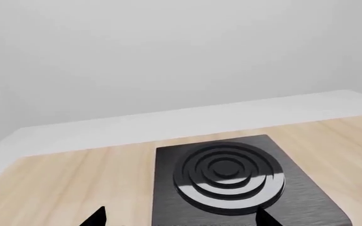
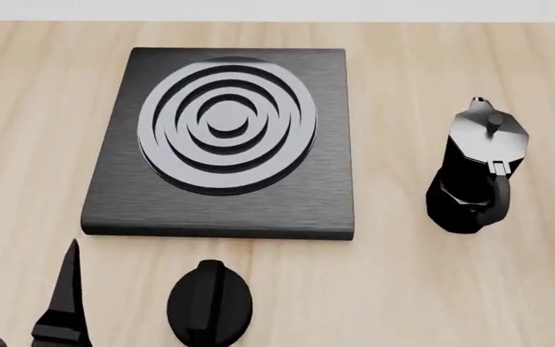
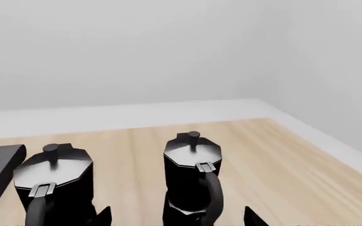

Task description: Put the right moka pot on the stove.

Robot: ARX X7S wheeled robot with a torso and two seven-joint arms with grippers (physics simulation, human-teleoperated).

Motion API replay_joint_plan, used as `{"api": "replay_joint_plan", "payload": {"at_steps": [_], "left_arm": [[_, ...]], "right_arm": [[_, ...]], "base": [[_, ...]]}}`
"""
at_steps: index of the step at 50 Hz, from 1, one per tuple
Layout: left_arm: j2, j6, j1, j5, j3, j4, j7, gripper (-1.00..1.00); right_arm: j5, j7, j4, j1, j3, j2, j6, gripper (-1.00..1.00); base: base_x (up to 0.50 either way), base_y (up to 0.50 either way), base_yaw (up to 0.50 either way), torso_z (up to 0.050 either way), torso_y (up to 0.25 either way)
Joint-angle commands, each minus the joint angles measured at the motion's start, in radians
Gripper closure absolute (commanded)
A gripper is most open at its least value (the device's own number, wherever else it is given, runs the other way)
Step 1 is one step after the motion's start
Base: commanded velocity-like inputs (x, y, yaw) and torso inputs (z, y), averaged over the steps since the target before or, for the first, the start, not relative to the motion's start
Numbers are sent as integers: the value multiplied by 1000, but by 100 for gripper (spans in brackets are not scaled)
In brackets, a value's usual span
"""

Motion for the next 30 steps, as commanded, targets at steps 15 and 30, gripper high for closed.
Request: {"api": "replay_joint_plan", "payload": {"at_steps": [15,30], "left_arm": [[-4,-2,-12,-6,14,-3,-17,-100],[-9,2,-18,-6,19,-1,-26,-100]], "right_arm": [[-16,-55,208,150,-44,20,33,-100],[-64,-96,361,286,-114,-1,36,-100]], "base": [[0,0,0,0,0],[0,0,0,0,0]]}}
